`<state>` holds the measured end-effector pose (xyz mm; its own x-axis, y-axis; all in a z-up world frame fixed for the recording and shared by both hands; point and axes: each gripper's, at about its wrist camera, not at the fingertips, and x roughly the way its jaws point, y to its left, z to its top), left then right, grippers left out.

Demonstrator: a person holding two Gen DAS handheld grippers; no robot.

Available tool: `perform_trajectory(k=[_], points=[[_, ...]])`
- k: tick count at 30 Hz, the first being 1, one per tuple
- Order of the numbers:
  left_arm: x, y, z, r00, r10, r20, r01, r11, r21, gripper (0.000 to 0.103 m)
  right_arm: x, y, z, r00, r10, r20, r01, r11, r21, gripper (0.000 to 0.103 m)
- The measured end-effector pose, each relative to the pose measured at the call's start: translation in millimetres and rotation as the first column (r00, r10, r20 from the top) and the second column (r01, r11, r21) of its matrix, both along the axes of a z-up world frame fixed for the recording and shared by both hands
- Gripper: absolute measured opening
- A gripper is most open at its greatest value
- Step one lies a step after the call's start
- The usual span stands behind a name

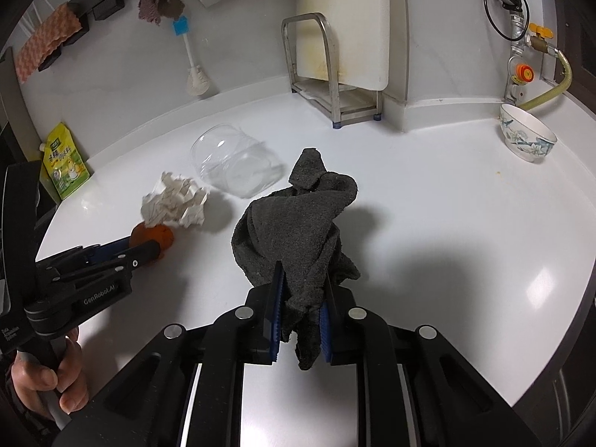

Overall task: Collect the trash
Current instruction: 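Carry the cloth and orange over the bin and open both tools to drop them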

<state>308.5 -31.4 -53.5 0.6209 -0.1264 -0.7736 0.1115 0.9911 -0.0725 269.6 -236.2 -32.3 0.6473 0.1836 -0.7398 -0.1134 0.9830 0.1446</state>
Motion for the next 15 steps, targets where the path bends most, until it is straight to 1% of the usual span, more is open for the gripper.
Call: perform_trajectory(k=[1, 2, 3, 8, 15], points=[[-5, 0, 0, 1.0, -0.008, 0.005, 0.008, 1.0, 0.004, 0.031, -5, 0, 0, 1.0, -0.002, 0.002, 0.002, 1.0, 0.004, 0.016], [-10, 1, 0, 1.0, -0.016, 0.009, 0.016, 1.0, -0.002, 0.027, -11, -1, 1, 1.0, -0.006, 0.005, 0.006, 1.0, 0.011, 0.016], [-15, 3, 1, 1.0, -0.021, 0.012, 0.021, 1.0, -0.009, 0.026, -17, -1, 1, 1.0, -0.01, 0.008, 0.01, 1.0, 0.019, 0.016], [-48, 16, 7, 0.999, -0.02, 0.034, 0.021, 0.999, -0.034, 0.025, -60, -3, 4, 0.999, -0.034, 0.016, 0.033, 0.997, 0.067, 0.016], [-114, 27, 28, 0.995, -0.018, 0.096, 0.019, 1.0, -0.012, 0.025, -122, 6, 11, 0.997, -0.064, 0.035, 0.061, 0.994, 0.087, 0.016]])
